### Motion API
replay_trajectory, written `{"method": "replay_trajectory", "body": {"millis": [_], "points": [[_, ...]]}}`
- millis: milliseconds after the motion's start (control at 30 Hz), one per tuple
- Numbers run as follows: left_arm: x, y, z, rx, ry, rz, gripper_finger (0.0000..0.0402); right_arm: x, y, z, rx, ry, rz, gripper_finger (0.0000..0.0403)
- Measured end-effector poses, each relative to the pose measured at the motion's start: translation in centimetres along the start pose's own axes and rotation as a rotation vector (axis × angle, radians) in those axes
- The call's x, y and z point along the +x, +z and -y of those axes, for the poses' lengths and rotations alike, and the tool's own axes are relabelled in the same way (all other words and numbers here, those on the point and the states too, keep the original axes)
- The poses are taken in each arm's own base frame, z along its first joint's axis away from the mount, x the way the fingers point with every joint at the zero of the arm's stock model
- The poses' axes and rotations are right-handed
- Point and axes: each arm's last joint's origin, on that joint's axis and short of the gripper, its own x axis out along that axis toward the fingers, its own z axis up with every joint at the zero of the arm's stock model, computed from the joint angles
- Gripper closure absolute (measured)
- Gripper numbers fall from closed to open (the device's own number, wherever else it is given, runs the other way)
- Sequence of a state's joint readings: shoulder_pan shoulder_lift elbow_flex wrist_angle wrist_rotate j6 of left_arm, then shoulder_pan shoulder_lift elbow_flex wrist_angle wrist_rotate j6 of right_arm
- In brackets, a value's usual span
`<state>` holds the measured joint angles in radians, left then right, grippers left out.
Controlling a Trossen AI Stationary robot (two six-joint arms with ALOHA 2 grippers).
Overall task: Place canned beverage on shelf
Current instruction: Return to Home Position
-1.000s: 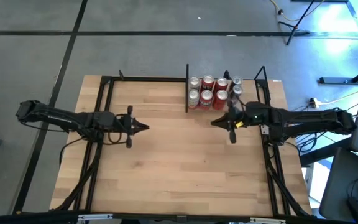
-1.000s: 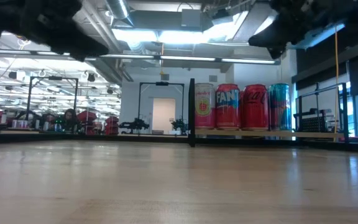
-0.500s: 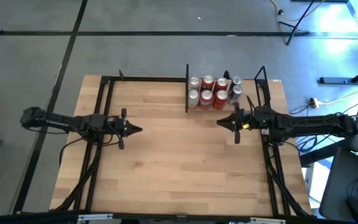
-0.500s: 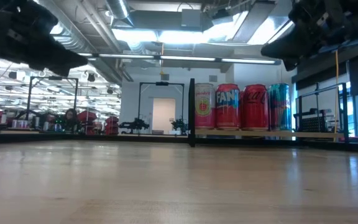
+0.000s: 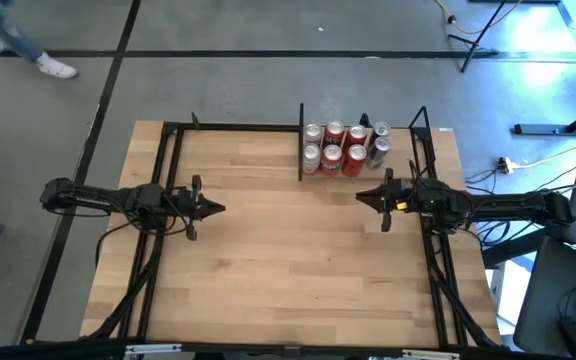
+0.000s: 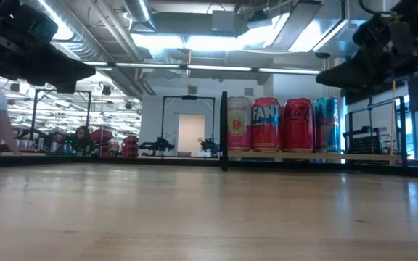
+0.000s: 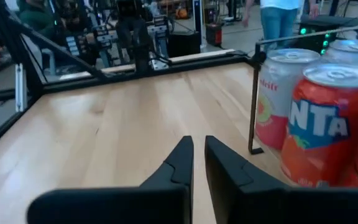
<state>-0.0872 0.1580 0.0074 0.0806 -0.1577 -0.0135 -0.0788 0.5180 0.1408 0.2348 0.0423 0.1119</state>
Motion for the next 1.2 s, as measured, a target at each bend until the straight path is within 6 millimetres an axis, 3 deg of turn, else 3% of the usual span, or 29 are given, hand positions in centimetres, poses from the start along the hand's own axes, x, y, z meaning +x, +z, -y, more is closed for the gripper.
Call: {"method": "replay_trajectory", "body": {"millis": [300,667,1200], "points": [[-0.2,0.3,0.0,-0.008,0.0,0.033,0.0401,-1.8,-2.2,0.4,0.028,-0.028,0.078,0.0375],[-0.7,0.4,-0.1,-0.02,-0.02,0.061,0.0401,-3.5,-2.2,0.6,0.05,-0.054,0.131,0.0375],[-0.9,0.6,0.0,-0.001,-0.061,0.091,0.0401,-3.1,-2.8,0.4,0.022,0.023,0.096,0.0375]]}}
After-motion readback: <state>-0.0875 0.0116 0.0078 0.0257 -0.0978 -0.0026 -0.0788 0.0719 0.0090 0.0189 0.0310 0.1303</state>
